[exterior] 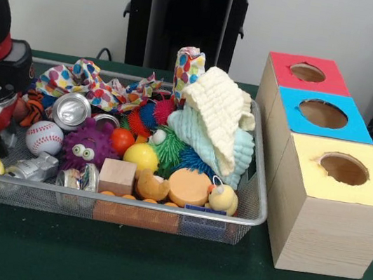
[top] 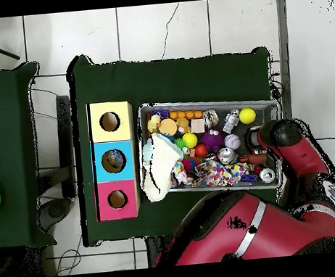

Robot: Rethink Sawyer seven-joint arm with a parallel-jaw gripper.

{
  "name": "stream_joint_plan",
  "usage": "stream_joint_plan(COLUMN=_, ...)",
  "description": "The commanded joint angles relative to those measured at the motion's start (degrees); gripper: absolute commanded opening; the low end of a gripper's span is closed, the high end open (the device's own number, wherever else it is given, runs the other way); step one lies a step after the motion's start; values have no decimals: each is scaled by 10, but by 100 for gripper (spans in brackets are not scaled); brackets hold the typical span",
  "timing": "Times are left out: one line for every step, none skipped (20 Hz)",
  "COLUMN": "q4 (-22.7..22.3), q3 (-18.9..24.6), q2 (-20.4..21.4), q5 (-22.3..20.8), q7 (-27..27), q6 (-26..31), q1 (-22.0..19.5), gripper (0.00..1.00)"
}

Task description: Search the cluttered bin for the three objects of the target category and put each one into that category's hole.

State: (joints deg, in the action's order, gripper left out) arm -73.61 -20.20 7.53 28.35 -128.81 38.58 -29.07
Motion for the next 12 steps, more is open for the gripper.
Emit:
stream_joint_plan(q4=-32, q3=-31, q2=-4, q5=6, q7=-147, q6=-140, q1=-20, gripper=0)
stream_joint_plan(q4=-31, q3=-36, q2=1, q5=5, q7=-145, q6=-128, q1=-18, gripper=0)
stream_joint_plan(q4=-29, q3=-42, q2=6, q5=3, q7=-143, q6=-113, q1=-17, gripper=0)
stream_joint_plan(q4=-26, q3=-48, q2=9, q5=1, q7=-142, q6=-100, q1=-15, gripper=0)
stream_joint_plan(q4=-24, q3=-53, q2=12, q5=0, q7=-141, q6=-88, q1=-14, gripper=0)
stream_joint_plan(q4=-23, q3=-59, q2=16, q5=-2, q7=-140, q6=-76, q1=-12, gripper=0)
stream_joint_plan(q4=-21, q3=-65, q2=20, q5=-4, q7=-139, q6=-64, q1=-10, gripper=0)
stream_joint_plan(q4=-19, q3=-72, q2=23, q5=-6, q7=-140, q6=-52, q1=-7, gripper=0)
stream_joint_plan(q4=-17, q3=-78, q2=27, q5=-8, q7=-139, q6=-42, q1=-4, gripper=0)
stream_joint_plan(q4=-15, q3=-84, q2=31, q5=-9, q7=-138, q6=-31, q1=-2, gripper=0)
stream_joint_plan(q4=-13, q3=-89, q2=34, q5=-11, q7=-137, q6=-20, q1=0, gripper=0)
stream_joint_plan(q4=-11, q3=-93, q2=37, q5=-12, q7=-135, q6=-12, q1=1, gripper=0)
